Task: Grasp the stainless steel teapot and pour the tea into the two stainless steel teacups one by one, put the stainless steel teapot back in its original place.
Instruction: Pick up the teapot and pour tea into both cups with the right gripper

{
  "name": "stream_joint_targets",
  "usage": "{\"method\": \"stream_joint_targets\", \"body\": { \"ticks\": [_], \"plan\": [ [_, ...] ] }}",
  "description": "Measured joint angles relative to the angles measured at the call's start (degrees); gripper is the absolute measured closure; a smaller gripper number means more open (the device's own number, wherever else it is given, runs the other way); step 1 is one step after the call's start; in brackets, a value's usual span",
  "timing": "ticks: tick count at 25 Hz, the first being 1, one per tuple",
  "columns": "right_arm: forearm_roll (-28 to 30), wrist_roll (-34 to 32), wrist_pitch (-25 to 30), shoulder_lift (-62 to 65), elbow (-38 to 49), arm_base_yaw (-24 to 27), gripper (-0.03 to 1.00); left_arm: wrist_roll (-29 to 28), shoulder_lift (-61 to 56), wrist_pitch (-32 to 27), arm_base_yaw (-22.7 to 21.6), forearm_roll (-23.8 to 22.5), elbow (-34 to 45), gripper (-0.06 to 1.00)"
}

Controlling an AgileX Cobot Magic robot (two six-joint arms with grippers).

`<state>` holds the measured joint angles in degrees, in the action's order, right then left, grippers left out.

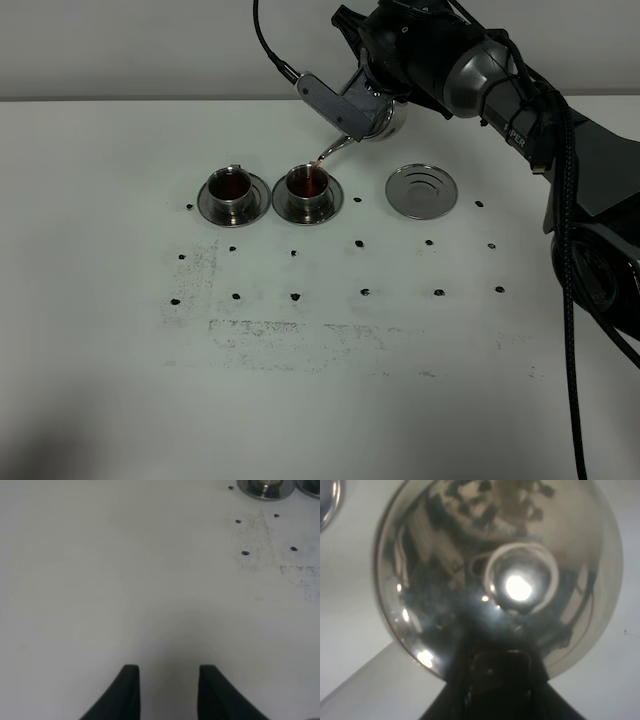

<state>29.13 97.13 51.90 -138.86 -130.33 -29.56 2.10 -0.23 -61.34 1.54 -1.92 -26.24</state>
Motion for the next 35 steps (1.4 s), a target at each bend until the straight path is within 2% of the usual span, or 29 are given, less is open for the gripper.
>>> {"method": "stream_joint_targets", "body": {
  "ticks": [23,35],
  "plan": [
    [-0.6,-0.7,0.5,0.0,0.0,-0.4,0.75,0.0,0.0,0.0,0.0,0.0,0.0,0.66],
    [-9.0,-5.0,5.1,0.5,0.0,1.5,0.75,0.0,0.0,0.0,0.0,0.0,0.0,0.66]
  ]
}}
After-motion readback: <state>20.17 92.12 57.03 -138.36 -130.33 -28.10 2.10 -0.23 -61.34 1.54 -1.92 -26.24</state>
